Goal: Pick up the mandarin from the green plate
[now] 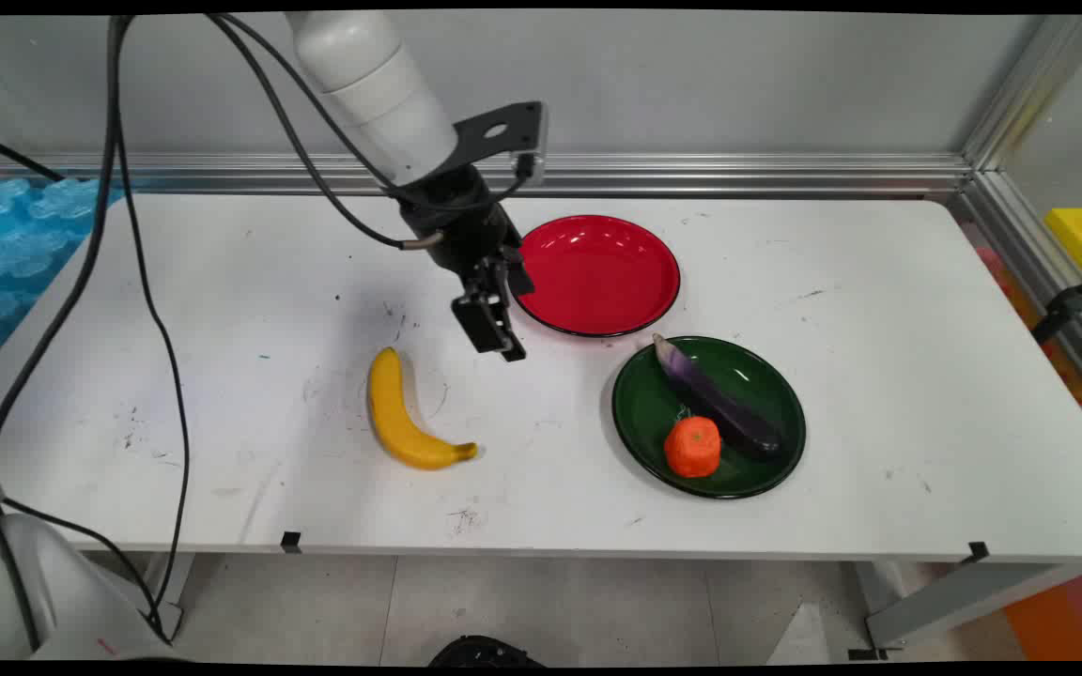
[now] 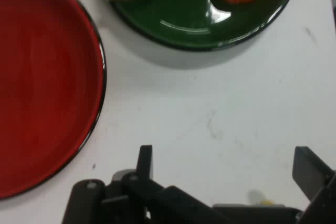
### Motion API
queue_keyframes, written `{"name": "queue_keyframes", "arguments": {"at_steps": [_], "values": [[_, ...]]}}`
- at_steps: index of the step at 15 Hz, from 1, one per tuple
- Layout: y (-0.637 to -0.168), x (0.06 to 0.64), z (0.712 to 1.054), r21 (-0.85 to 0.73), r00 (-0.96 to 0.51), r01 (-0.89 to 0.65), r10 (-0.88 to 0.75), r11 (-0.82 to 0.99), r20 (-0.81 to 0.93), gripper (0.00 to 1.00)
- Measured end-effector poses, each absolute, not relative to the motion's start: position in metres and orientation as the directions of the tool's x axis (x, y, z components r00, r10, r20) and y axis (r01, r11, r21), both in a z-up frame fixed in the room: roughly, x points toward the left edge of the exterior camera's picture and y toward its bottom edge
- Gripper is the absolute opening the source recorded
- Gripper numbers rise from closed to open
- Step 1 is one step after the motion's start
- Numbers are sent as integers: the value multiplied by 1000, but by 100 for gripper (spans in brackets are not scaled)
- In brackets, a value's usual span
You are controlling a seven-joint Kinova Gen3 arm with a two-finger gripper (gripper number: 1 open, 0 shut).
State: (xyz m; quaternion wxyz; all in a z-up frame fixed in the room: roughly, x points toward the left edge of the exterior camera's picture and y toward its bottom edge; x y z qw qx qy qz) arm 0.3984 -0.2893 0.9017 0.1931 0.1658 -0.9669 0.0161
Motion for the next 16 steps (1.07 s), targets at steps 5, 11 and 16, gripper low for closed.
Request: {"name": "queue_keyframes", "arguments": {"at_steps": [5,11,16], "values": [[-284,376,899,46,-859,-337,-327,940,393,100],[-279,345,888,36,-848,-339,-322,940,421,100],[-280,326,873,17,-837,-342,-313,939,448,100]]}}
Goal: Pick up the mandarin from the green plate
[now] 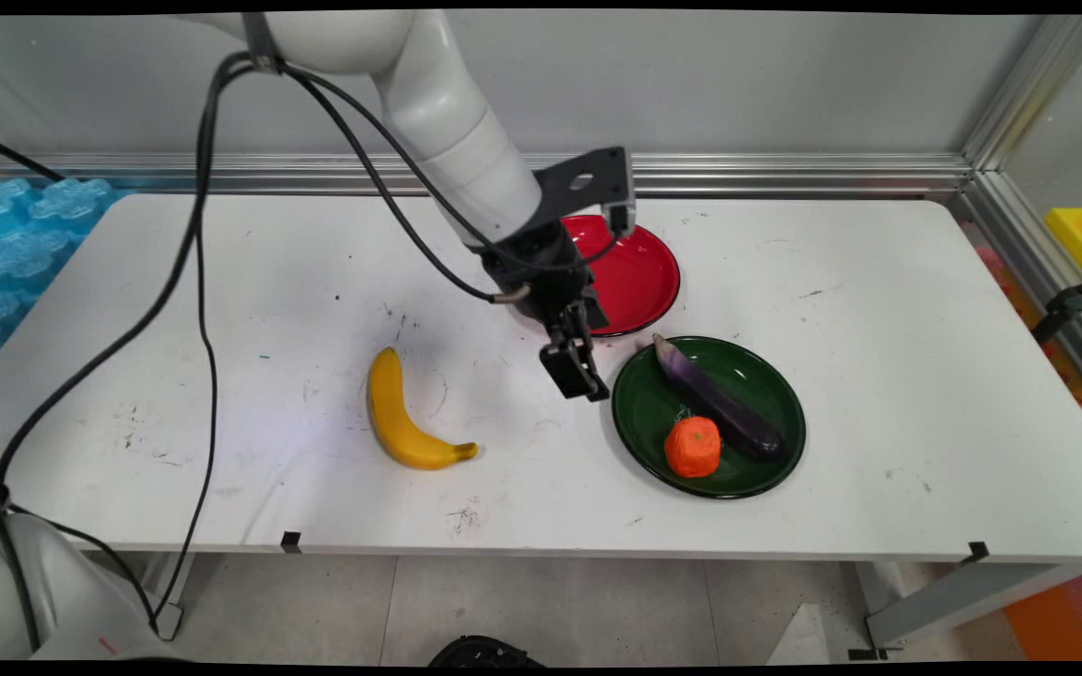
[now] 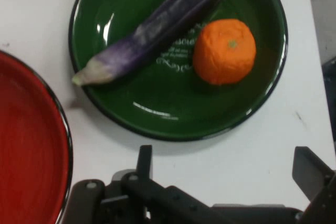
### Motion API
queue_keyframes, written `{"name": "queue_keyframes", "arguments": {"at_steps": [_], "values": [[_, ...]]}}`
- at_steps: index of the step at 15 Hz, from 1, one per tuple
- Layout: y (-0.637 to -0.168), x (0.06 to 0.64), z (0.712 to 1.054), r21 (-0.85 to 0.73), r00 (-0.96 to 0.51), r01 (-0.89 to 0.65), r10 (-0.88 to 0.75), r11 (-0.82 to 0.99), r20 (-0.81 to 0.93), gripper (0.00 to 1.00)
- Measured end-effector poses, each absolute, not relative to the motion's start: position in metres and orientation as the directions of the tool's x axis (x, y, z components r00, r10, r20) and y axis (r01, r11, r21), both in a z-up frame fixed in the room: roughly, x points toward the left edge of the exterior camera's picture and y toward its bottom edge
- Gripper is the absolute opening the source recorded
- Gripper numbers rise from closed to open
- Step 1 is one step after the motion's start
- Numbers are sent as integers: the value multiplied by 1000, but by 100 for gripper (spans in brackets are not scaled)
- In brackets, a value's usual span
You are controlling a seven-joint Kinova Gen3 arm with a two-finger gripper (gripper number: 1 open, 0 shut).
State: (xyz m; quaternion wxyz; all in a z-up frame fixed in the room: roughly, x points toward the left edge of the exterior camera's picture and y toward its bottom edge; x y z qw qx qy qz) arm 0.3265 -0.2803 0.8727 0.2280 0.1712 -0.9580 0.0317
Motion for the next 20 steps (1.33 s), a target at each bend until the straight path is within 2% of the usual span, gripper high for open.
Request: {"name": "queue_keyframes", "arguments": {"at_steps": [20], "values": [[-269,255,791,-16,-792,-383,-320,923,520,100]]}}
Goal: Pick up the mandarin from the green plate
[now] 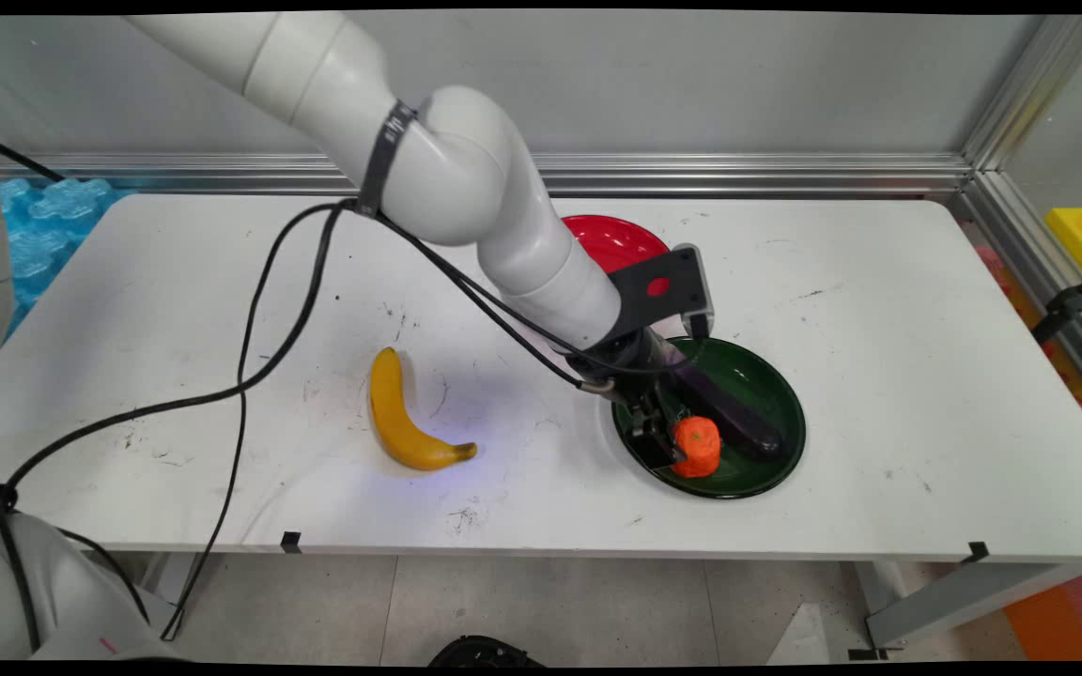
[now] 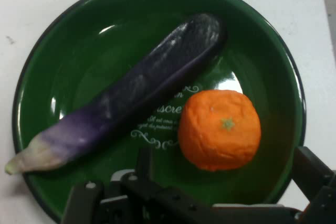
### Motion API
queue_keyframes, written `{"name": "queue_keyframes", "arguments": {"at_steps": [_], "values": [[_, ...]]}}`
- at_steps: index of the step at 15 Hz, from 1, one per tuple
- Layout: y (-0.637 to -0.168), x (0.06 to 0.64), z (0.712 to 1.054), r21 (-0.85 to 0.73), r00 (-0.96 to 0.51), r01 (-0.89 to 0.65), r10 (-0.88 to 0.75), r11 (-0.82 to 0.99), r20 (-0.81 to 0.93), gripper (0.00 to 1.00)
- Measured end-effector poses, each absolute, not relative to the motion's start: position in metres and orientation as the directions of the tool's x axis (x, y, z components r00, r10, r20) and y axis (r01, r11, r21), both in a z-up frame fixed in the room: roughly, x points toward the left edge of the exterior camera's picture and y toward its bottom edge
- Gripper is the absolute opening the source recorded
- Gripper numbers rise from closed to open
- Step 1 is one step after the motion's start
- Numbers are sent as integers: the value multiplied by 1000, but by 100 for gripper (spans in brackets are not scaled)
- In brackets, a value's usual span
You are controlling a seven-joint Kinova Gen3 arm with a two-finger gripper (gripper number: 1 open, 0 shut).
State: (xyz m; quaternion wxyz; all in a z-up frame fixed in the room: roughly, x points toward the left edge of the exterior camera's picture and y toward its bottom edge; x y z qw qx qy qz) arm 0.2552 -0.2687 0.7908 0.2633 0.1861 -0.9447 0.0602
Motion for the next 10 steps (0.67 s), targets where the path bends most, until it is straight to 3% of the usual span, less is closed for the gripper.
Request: {"name": "queue_keyframes", "arguments": {"at_steps": [10], "values": [[-274,239,757,-24,-773,-397,-320,918,548,100]]}}
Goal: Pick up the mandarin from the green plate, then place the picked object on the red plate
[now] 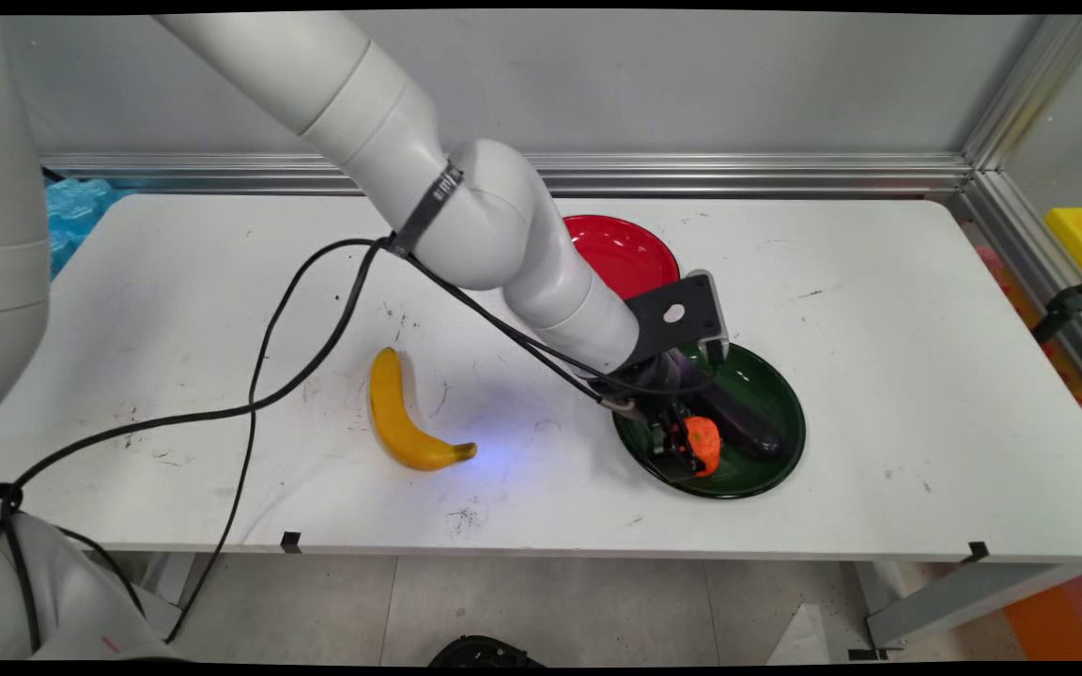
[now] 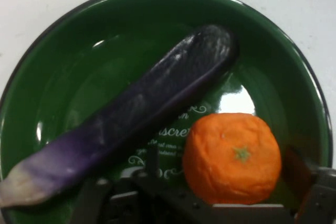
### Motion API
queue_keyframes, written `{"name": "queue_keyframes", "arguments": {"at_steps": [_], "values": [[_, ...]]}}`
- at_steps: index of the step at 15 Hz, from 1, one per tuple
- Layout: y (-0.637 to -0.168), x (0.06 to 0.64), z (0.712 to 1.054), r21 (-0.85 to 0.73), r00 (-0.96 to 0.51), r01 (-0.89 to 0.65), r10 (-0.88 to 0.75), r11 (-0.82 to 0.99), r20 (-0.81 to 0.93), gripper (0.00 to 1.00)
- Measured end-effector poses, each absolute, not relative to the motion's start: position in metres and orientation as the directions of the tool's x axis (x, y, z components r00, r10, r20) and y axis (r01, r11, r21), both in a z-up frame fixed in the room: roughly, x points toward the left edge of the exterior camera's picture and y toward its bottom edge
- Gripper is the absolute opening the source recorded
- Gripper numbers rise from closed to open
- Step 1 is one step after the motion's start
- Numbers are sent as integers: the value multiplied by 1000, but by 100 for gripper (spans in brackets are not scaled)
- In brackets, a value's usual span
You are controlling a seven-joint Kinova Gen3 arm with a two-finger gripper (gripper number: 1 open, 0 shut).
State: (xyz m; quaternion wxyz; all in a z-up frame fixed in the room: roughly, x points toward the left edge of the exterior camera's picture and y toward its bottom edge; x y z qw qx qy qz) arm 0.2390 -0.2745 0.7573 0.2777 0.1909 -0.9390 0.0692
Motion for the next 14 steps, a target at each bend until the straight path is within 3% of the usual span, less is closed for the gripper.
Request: {"name": "queue_keyframes", "arguments": {"at_steps": [1,9,14], "values": [[-275,238,755,-24,-771,-398,-321,917,550,0],[-277,235,750,-8,-755,-416,-340,909,561,0],[-277,241,771,9,-767,-406,-346,914,540,0]]}}
